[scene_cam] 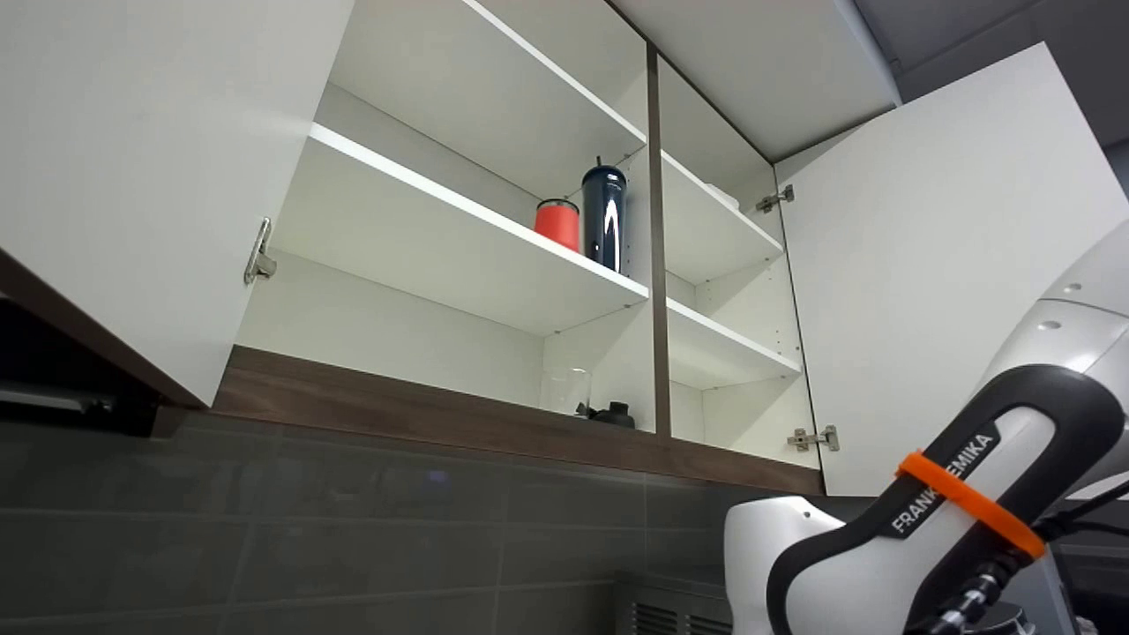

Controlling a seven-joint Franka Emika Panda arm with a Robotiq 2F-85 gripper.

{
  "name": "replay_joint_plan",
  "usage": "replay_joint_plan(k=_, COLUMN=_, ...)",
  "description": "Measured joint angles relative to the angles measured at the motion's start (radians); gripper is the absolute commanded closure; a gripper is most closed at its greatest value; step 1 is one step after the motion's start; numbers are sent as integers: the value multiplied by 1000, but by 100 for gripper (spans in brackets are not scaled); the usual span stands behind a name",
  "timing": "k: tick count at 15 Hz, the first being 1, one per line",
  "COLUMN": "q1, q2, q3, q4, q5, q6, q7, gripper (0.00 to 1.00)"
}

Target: Put two straws inside the coffee cup then put the cup inside the open upper cabinet.

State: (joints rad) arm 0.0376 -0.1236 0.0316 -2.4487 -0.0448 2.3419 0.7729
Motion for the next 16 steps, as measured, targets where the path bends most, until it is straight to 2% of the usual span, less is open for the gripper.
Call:
replay_joint_plan(k=2, q1=0, q2=-41, q3=6, q4=-7, q5=-10, q6=-26, q7=2, gripper=97)
replay_joint_plan(k=6, q1=0, q2=-48, q3=6, q4=-20, q5=-14, q6=-26, q7=3, gripper=99)
replay_joint_plan(k=9, q1=6, q2=-50, q3=30, q4=6, q5=-8, q6=-22, q7=-77, gripper=99)
replay_joint_plan(k=12, q1=37, q2=-85, q3=81, q4=87, q5=-3, q6=-55, q7=-167, gripper=99)
replay_joint_plan(k=16, q1=93, q2=-155, q3=134, q4=262, q5=44, q6=-209, q7=-318, gripper=99)
